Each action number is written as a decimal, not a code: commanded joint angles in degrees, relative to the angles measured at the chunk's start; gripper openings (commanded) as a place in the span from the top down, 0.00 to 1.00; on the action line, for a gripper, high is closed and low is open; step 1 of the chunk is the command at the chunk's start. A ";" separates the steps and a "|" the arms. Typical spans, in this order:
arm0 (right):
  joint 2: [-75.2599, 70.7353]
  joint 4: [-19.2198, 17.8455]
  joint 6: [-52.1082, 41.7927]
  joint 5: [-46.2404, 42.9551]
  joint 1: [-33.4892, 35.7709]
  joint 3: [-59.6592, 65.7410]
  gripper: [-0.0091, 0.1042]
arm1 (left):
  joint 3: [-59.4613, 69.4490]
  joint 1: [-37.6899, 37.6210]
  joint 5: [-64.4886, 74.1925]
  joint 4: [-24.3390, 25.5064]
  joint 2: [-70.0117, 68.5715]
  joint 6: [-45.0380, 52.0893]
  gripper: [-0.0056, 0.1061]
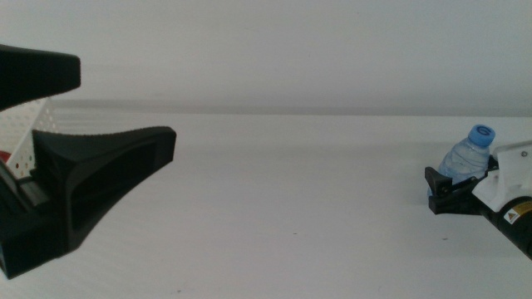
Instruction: Use arms to grab the bottles and put them into the dustbin to the left of the table.
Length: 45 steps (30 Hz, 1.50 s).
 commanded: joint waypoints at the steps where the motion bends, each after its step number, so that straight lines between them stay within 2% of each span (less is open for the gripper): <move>1: 0.92 -0.43 -0.63 -0.44 0.00 -1.16 0.15 | 0.29 -0.36 -1.25 -0.07 -0.15 -0.27 0.11; 10: 4.28 -0.43 -0.63 0.26 0.00 -5.41 0.15 | 0.29 -0.36 -2.68 -0.07 -0.15 -0.39 0.11; 18: 5.61 -0.43 -0.63 2.54 0.00 -6.91 0.27 | 0.29 -0.36 -2.68 -0.07 -0.15 -0.39 0.11; 25: 7.11 -0.67 -0.63 2.55 0.00 -6.91 0.33 | 0.29 -0.36 -2.68 -0.07 -0.15 -0.36 0.11; 30: 7.93 -1.92 -0.63 2.55 0.00 -6.91 0.44 | 0.29 -0.36 -2.68 -0.07 -0.15 -0.36 0.11; 32: 7.90 -1.92 -0.63 2.55 0.00 -6.91 0.55 | 0.29 -0.36 -2.68 -0.07 -0.15 -0.36 0.11; 34: 7.90 -1.92 -0.68 2.55 0.00 -6.91 0.70 | 0.29 -0.36 -2.68 -0.07 -0.15 -0.36 0.11; 35: 7.30 -3.21 -0.37 2.55 0.11 -6.91 0.89 | 0.29 -0.36 -2.68 -0.07 -0.15 -0.36 0.11; 36: 6.53 -4.09 0.44 2.55 0.60 -6.91 0.94 | 0.29 -0.36 -2.68 -0.07 -0.15 -0.25 0.11; 40: 0.03 -11.19 4.79 4.41 4.81 -8.30 0.94 | 0.29 -0.36 -2.68 -0.07 -0.15 -0.25 0.11; 42: -2.73 -14.55 7.54 9.20 7.95 -11.10 0.94 | 0.29 -0.36 -2.68 -0.07 -0.15 -0.25 0.11; 45: -4.13 -17.28 12.40 17.89 13.47 -17.77 0.94 | 0.29 -0.36 -2.68 -0.07 -0.15 -0.25 0.11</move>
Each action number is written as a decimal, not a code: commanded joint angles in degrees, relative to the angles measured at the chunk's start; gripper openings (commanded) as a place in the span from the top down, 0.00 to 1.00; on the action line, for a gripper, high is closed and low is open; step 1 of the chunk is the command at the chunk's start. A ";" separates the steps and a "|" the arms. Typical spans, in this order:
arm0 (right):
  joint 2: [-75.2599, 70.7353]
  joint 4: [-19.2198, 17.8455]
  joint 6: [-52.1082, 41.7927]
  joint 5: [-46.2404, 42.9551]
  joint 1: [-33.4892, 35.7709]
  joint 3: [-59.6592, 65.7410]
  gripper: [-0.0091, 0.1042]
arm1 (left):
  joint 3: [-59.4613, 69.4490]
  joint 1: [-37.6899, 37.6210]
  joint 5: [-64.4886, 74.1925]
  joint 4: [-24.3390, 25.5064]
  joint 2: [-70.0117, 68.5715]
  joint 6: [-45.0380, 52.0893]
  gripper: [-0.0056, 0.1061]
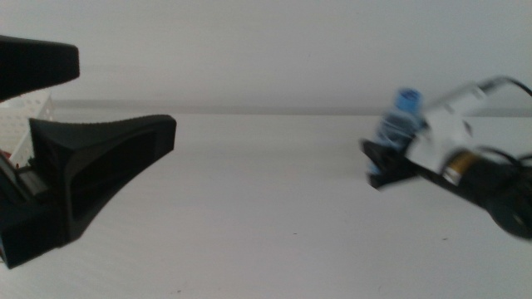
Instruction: Use arms to grab the bottles and put them into the dustbin to the left of the table.
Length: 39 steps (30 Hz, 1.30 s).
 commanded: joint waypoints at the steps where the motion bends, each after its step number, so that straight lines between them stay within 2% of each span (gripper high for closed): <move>1: -1.35 -2.87 4.31 4.47 3.99 -5.62 0.94 | 0.29 -0.36 -1.04 -0.07 -0.15 -0.38 0.11; 4: 0.83 -5.08 8.48 9.96 9.24 -12.50 0.94 | 0.29 -0.36 -1.04 -0.07 -0.15 -0.38 0.11; 14: 15.33 -5.07 13.03 14.19 21.45 -31.60 0.94 | 0.29 -0.36 -1.04 -0.07 -0.15 -0.41 0.11; 19: 21.17 -5.71 15.07 14.92 23.33 -36.71 0.94 | 0.29 -0.36 -1.54 -0.07 -0.15 -0.41 0.11; 29: 25.57 -6.14 15.07 14.94 24.29 -37.16 0.94 | 0.29 -0.36 -1.54 -0.07 -0.15 -0.29 0.11; 34: 26.03 -6.14 15.07 15.09 24.78 -36.82 0.85 | 0.29 -0.36 -1.54 -0.07 -0.15 -0.29 0.11; 37: 26.03 -6.14 15.20 16.73 25.23 -36.83 0.76 | 0.29 -0.36 -1.54 -0.07 -0.15 -0.39 0.11; 39: 26.03 -6.14 16.60 18.20 25.23 -36.83 0.66 | 0.29 -0.36 -1.54 -0.07 -0.15 -0.39 0.11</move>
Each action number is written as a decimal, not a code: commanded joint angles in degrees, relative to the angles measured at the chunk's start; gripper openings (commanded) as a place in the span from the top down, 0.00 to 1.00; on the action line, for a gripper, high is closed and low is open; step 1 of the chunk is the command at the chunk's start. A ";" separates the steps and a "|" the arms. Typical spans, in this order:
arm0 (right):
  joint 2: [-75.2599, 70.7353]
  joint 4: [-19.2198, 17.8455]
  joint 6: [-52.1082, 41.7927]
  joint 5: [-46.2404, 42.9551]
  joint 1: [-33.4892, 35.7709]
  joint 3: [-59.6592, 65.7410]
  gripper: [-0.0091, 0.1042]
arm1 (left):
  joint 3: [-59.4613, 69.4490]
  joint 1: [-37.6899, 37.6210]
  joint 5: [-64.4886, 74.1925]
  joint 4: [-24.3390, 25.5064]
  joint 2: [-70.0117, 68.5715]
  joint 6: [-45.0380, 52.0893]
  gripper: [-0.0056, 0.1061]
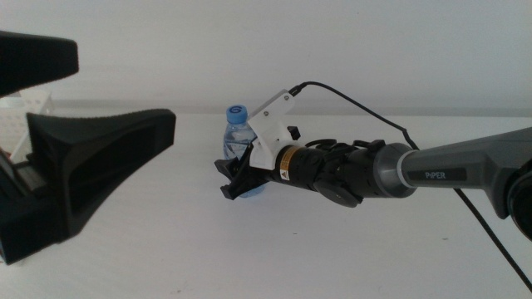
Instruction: Use arms to grab the bottles and put them into the dustbin to the left of the table.
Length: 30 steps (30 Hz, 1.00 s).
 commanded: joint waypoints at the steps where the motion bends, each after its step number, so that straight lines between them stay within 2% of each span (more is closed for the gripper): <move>1: -0.01 0.01 2.10 1.93 0.26 -0.37 0.61 | 0.29 -0.36 -0.66 -0.07 -0.15 -0.39 0.11; 6: -1.38 0.01 9.49 10.12 0.26 -0.37 0.33 | 0.29 -0.36 -0.66 -0.07 -0.15 -0.39 0.11; 9: -3.29 0.01 11.74 14.28 0.26 -0.37 0.26 | 0.29 -0.36 -0.66 -0.07 -0.15 -0.23 0.11; 14: -7.18 -0.13 12.56 21.36 0.26 0.46 0.25 | 0.29 -0.36 -0.66 -0.07 -0.15 -0.33 0.11; 25: -23.02 0.02 12.56 21.80 0.26 15.73 0.25 | 0.29 -0.36 -0.66 -0.07 -0.15 -0.18 0.11; 30: -36.07 0.20 12.56 22.16 0.26 23.27 0.25 | 0.29 -0.36 -0.66 -0.07 -0.15 -0.20 0.11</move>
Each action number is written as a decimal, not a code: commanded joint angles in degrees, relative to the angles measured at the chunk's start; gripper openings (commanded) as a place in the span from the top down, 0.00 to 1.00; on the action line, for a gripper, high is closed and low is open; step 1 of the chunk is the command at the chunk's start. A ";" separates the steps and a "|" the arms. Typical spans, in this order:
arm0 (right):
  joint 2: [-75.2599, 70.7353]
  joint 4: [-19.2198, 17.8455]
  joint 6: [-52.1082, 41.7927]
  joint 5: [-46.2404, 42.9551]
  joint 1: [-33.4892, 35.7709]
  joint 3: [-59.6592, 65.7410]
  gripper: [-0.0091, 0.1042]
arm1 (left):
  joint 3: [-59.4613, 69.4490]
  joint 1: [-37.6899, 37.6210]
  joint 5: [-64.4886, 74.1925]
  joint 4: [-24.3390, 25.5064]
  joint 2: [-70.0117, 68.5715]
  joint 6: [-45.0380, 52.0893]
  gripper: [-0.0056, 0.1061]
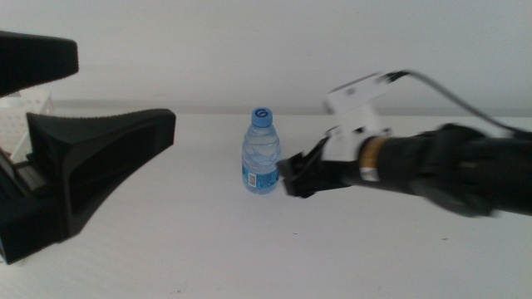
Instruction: Use arms to grab the bottles and put them into the dustbin to the left of the table.
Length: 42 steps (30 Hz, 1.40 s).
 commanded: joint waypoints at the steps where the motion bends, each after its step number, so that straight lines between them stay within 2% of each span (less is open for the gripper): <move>1: -7.02 -0.03 -0.04 0.95 0.13 2.93 0.25 | 0.29 -0.36 -0.66 -0.07 -0.15 -0.20 0.11; 4: -15.48 0.05 -0.04 7.92 0.13 4.57 0.25 | 0.29 -0.36 -0.66 -0.07 -0.15 -0.31 0.11; 8: -25.45 2.93 -2.34 20.75 0.13 4.66 0.25 | 0.29 -0.36 -0.66 -0.07 -0.15 -0.31 0.11; 11: -31.30 6.35 -7.25 25.54 0.13 4.66 0.25 | 0.29 -0.36 -0.66 -0.07 -0.15 -0.31 0.11; 17: -41.15 16.96 -20.04 30.68 0.13 4.55 0.25 | 0.29 -0.36 -0.66 -0.07 -0.15 -0.34 0.11; 22: -47.47 28.22 -35.19 41.87 -0.09 1.07 0.25 | 0.29 -0.36 -0.88 -0.07 -0.15 -0.34 0.11; 27: -50.11 34.94 -39.68 47.46 -0.09 -3.01 0.25 | 0.29 -0.36 -1.04 -0.07 -0.15 -0.34 0.11; 33: -56.82 34.72 -39.77 49.16 -0.09 1.11 0.25 | 0.29 -0.36 -1.04 -0.07 -0.15 -0.18 0.11; 42: -74.42 35.64 -48.22 40.07 -0.09 14.84 0.15 | 0.29 -0.36 -1.04 -0.07 -0.15 -0.30 0.11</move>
